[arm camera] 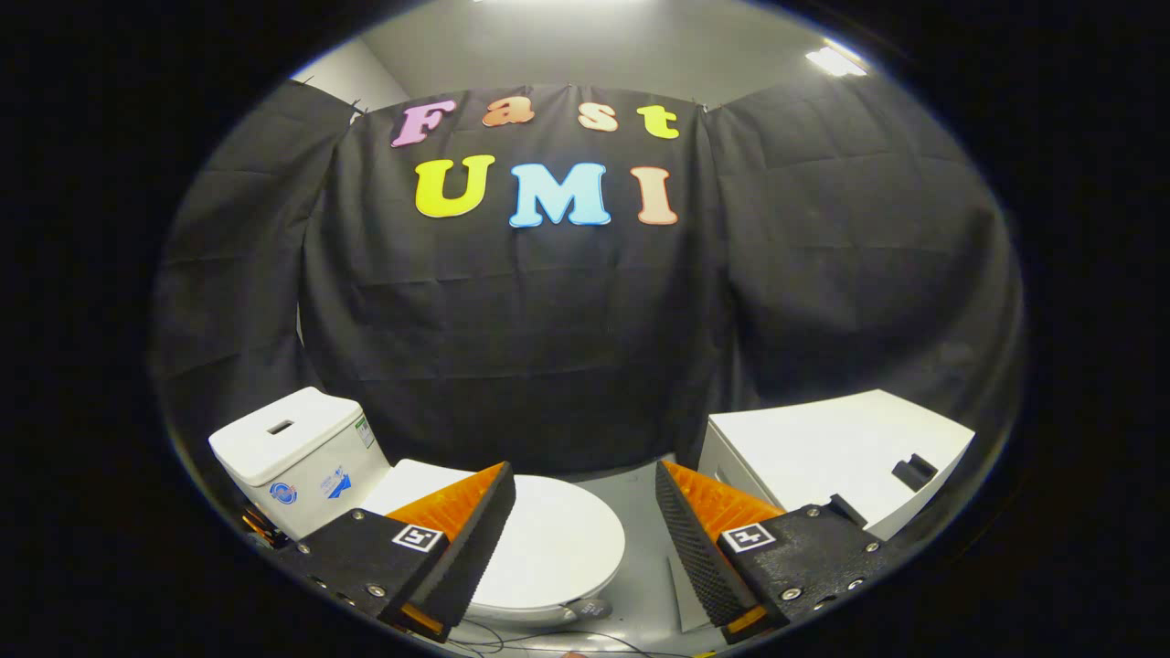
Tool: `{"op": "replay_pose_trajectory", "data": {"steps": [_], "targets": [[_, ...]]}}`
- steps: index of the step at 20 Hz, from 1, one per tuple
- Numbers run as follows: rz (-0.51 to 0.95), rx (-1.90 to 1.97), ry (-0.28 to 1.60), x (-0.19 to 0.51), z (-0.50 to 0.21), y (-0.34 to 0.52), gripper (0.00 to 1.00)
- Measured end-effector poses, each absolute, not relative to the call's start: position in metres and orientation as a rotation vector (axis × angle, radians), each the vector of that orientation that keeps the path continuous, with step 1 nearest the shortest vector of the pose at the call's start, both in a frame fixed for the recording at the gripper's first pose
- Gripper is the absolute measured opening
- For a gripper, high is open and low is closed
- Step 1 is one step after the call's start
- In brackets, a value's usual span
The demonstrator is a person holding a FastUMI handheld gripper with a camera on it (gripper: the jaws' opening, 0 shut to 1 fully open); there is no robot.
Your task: Open the toilet lid.
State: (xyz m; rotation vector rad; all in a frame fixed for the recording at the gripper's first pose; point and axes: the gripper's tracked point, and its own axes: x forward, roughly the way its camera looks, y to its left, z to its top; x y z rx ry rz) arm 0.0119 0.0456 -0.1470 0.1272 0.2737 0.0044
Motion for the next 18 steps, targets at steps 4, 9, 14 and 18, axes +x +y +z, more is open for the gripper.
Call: {"op": "replay_pose_trajectory", "data": {"steps": [4, 9, 14, 18], "targets": [[0.036, 0.367, 0.368, 0.000, -0.180, 0.062, 0.95], [-0.006, 0.493, 0.441, -0.009, -0.209, 0.054, 0.96], [-0.008, 0.562, 0.554, -0.032, -0.257, 0.057, 0.96], [-0.034, 0.671, 0.617, -0.045, -0.286, 0.060, 0.95]]}}
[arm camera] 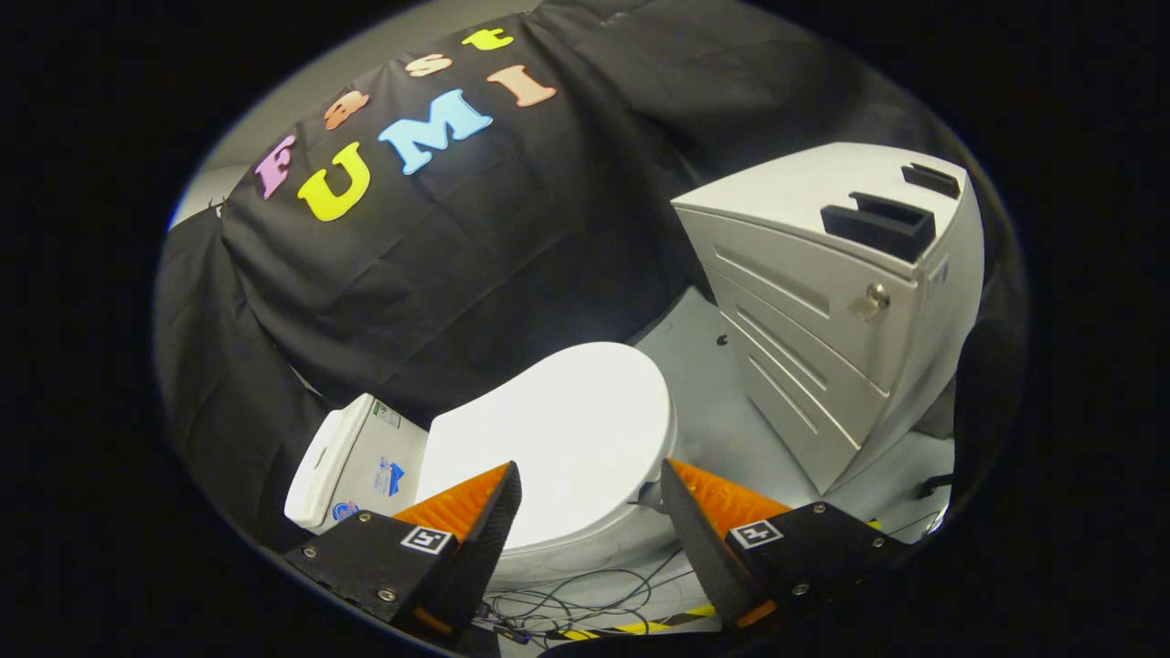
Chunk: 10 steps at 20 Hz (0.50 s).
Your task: Open the toilet lid.
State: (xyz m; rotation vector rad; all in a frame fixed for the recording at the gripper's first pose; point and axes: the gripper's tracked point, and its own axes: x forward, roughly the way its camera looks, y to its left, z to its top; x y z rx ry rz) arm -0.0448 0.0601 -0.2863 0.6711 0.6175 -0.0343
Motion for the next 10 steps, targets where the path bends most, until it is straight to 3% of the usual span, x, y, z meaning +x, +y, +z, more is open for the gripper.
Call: {"op": "replay_pose_trajectory", "data": {"steps": [10], "targets": [[-0.114, 0.822, 0.712, -0.057, -0.344, 0.049, 0.94]]}}
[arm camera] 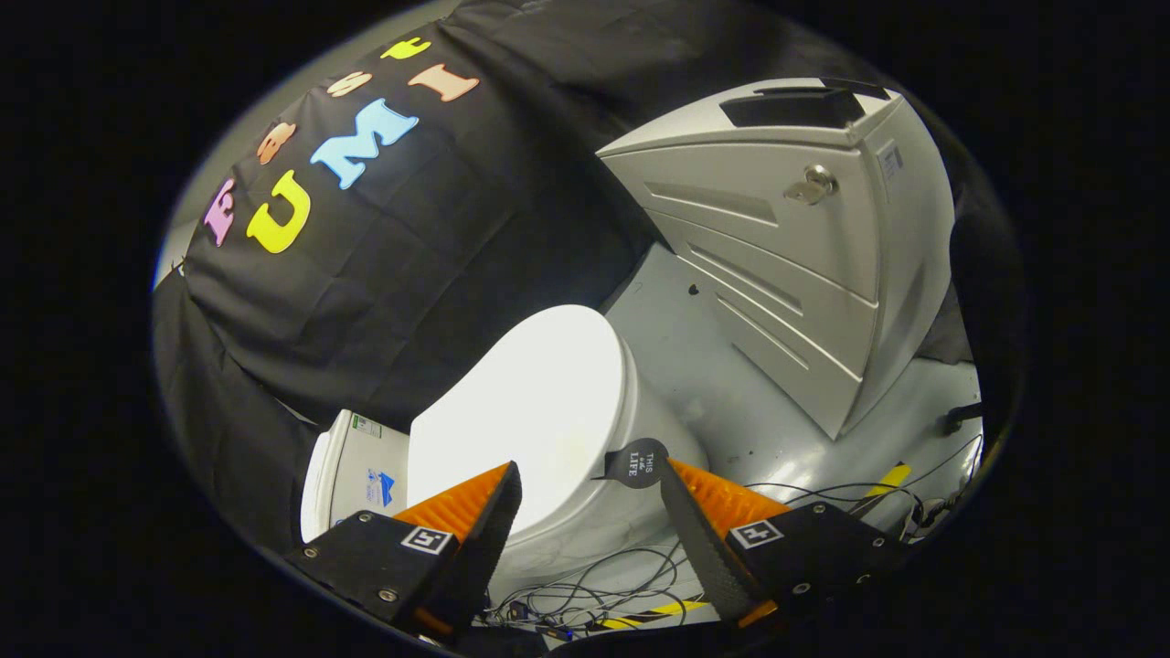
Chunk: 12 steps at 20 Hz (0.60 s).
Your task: Open the toilet lid.
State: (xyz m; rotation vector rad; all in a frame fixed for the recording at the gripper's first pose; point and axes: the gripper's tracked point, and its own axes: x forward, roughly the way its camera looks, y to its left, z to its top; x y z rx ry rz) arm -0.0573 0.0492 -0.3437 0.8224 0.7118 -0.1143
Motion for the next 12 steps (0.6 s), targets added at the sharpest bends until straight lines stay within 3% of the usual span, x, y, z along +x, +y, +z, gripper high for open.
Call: {"op": "replay_pose_trajectory", "data": {"steps": [12], "targets": [[-0.279, 1.089, 0.737, -0.041, -0.406, 0.042, 0.94]]}}
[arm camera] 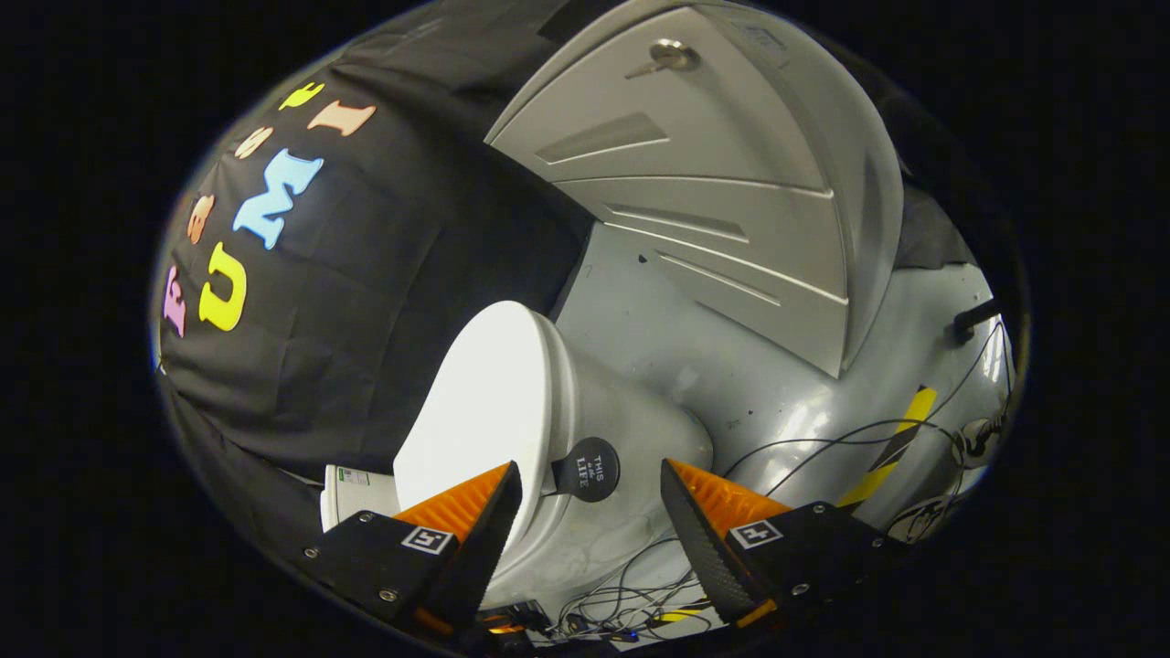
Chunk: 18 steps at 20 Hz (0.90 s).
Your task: Open the toilet lid.
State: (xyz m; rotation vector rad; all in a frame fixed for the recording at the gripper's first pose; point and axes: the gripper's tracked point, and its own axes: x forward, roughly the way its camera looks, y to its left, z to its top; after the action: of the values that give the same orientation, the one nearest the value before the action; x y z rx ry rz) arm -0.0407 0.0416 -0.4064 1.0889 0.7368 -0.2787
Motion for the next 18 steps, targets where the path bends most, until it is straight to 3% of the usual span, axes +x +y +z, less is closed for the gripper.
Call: {"op": "replay_pose_trajectory", "data": {"steps": [8, 13, 18], "targets": [[-0.310, 1.327, 0.650, -0.020, -0.425, 0.040, 0.79], [-0.253, 1.327, 0.653, -0.017, -0.426, 0.050, 0.49], [-0.229, 1.271, 0.651, -0.021, -0.426, 0.050, 0.26]]}}
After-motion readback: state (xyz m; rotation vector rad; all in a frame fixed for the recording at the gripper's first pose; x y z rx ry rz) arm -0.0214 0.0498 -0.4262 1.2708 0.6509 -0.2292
